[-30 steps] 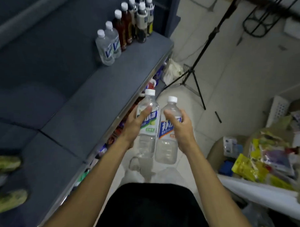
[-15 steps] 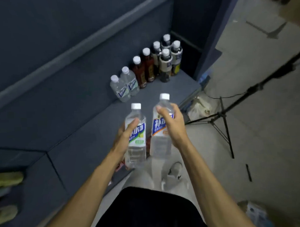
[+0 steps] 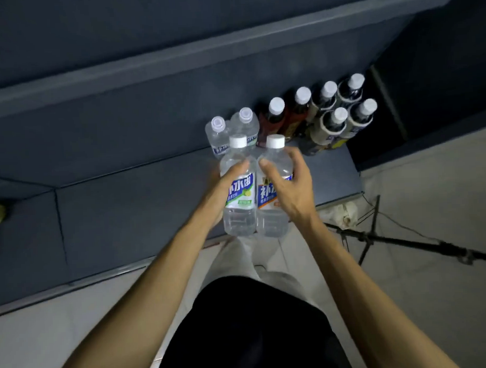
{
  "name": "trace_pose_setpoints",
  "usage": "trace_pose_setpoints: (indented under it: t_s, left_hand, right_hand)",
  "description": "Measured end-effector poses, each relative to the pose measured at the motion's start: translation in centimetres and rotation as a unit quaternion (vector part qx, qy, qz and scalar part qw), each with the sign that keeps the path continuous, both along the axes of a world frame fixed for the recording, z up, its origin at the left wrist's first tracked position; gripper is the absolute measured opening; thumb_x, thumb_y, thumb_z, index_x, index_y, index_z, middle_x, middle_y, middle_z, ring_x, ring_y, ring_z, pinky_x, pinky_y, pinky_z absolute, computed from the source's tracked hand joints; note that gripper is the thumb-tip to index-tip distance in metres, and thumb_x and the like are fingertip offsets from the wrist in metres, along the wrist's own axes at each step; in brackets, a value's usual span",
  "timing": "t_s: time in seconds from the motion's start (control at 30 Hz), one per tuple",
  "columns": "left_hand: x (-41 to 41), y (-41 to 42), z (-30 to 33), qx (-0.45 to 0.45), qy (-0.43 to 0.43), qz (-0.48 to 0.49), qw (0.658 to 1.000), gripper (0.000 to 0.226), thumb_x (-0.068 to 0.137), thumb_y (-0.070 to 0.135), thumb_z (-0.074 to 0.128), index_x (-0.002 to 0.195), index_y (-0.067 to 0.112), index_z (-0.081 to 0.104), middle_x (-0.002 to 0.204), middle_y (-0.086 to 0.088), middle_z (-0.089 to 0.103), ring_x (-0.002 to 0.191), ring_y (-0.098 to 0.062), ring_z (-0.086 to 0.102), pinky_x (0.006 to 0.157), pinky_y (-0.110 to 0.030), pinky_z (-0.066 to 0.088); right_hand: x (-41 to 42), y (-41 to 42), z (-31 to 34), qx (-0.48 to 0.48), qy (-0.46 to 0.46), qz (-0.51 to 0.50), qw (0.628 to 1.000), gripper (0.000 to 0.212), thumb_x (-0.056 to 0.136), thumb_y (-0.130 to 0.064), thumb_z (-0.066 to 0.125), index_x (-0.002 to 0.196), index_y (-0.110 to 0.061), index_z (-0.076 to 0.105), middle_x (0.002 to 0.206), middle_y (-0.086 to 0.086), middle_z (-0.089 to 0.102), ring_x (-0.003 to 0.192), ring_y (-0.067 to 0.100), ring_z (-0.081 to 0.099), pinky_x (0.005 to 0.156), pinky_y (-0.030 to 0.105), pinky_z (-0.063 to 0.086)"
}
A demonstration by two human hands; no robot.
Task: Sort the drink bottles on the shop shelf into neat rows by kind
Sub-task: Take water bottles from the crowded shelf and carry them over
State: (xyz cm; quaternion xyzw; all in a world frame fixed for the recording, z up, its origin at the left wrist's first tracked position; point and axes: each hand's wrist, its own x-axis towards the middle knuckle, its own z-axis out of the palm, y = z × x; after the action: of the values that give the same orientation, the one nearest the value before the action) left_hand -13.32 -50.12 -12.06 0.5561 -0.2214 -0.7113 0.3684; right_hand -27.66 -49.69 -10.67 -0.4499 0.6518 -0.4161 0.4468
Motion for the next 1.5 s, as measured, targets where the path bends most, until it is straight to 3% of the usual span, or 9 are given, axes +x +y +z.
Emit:
trace_pose_setpoints:
  t_s: [0.1, 0.33, 0.47, 0.57, 0.73, 0.9, 1.13, 1.37, 1.5]
  left_hand:
    - [-0.5, -1.6, -1.1, -0.032, -0.053, 0.065, 0.996, 0.06, 0.059, 0.037, 0.076, 0.111, 0.011, 0.062, 0.098, -0.007, 0.073, 0.088, -0.023, 0.069, 0.077, -0.035, 0.055]
    - [-0.6, -3.6, -3.2, -0.073, -0.235, 0.145, 0.959, 0.048, 0.056, 0.03, 0.083, 0.098, 0.035, 0.06, 0.11, -0.005, 0.068, 0.099, -0.016, 0.066, 0.085, -0.033, 0.055]
    - [0.1, -3.7, -4.4, -0.045, -0.272, 0.147, 0.95, 0.052, 0.067, 0.01, 0.084, 0.108, 0.031, 0.06, 0.119, -0.001, 0.061, 0.107, -0.013, 0.061, 0.091, -0.028, 0.051]
    - [0.4, -3.8, -4.9, -0.043, -0.316, 0.126, 0.939, 0.053, 0.069, 0.006, 0.082, 0.109, 0.032, 0.06, 0.121, 0.0, 0.048, 0.109, -0.009, 0.055, 0.093, -0.021, 0.046]
    - [1.4, -4.1, -4.7, -0.09, -0.337, 0.101, 0.932, 0.047, 0.067, -0.002, 0.081, 0.095, 0.033, 0.065, 0.107, 0.009, 0.05, 0.1, 0.001, 0.053, 0.086, -0.02, 0.048]
    - [0.7, -5.0, -4.5, -0.118, -0.319, 0.081, 0.937, 0.033, 0.067, -0.012, 0.076, 0.094, 0.006, 0.066, 0.096, 0.007, 0.052, 0.088, 0.015, 0.055, 0.072, -0.006, 0.044]
    - [1.1, -4.6, -5.3, -0.158, -0.343, 0.075, 0.923, 0.036, 0.065, -0.006, 0.079, 0.087, 0.02, 0.064, 0.101, 0.009, 0.047, 0.097, 0.018, 0.046, 0.078, -0.003, 0.039]
    - [2.0, -4.8, -5.6, -0.143, -0.34, 0.008, 0.93, 0.036, 0.072, 0.006, 0.079, 0.1, 0.023, 0.063, 0.116, -0.001, 0.041, 0.108, 0.0, 0.042, 0.091, -0.007, 0.038]
    - [1.8, -4.1, -5.6, -0.14, -0.337, -0.015, 0.931, 0.044, 0.077, 0.011, 0.075, 0.113, 0.026, 0.056, 0.12, -0.002, 0.035, 0.108, 0.008, 0.039, 0.094, -0.004, 0.032]
  right_hand:
    - [-0.7, -3.0, -1.3, -0.026, 0.095, 0.044, 0.994, 0.037, 0.077, -0.048, 0.063, 0.102, -0.02, 0.064, 0.097, 0.004, 0.055, 0.094, -0.005, 0.048, 0.086, 0.014, 0.04]
    - [-0.7, -7.5, -5.3, -0.063, 0.115, 0.1, 0.986, 0.024, 0.077, -0.027, 0.074, 0.095, -0.011, 0.07, 0.094, 0.003, 0.058, 0.087, 0.0, 0.05, 0.081, 0.007, 0.038]
    - [-0.9, -8.0, -7.3, -0.067, 0.146, 0.179, 0.971, 0.029, 0.079, -0.022, 0.075, 0.104, -0.008, 0.069, 0.105, 0.009, 0.063, 0.1, 0.017, 0.056, 0.09, 0.024, 0.044]
    - [-0.2, -7.5, -8.1, -0.066, 0.154, 0.215, 0.962, 0.032, 0.081, -0.018, 0.07, 0.108, -0.002, 0.062, 0.111, 0.018, 0.051, 0.106, 0.019, 0.047, 0.096, 0.02, 0.04]
    - [1.2, -8.2, -7.3, -0.087, 0.187, 0.242, 0.948, 0.03, 0.081, -0.008, 0.066, 0.11, -0.004, 0.06, 0.113, 0.017, 0.049, 0.101, 0.03, 0.053, 0.083, 0.036, 0.049]
    - [0.2, -8.5, -7.3, -0.109, 0.22, 0.231, 0.941, 0.026, 0.082, -0.007, 0.065, 0.106, -0.002, 0.059, 0.108, 0.018, 0.05, 0.096, 0.028, 0.052, 0.082, 0.037, 0.047]
    - [0.5, -8.4, -7.1, -0.092, 0.23, 0.258, 0.934, 0.027, 0.081, -0.008, 0.066, 0.107, 0.0, 0.057, 0.109, 0.017, 0.049, 0.097, 0.032, 0.053, 0.084, 0.042, 0.047]
    - [0.9, -8.4, -6.4, -0.06, 0.246, 0.261, 0.932, 0.03, 0.082, -0.002, 0.062, 0.112, -0.001, 0.054, 0.115, 0.017, 0.046, 0.095, 0.032, 0.055, 0.078, 0.04, 0.05]
    - [1.1, -8.1, -5.2, -0.034, 0.269, 0.261, 0.927, 0.038, 0.079, -0.007, 0.069, 0.116, -0.005, 0.06, 0.118, 0.015, 0.054, 0.103, 0.036, 0.057, 0.084, 0.046, 0.051]
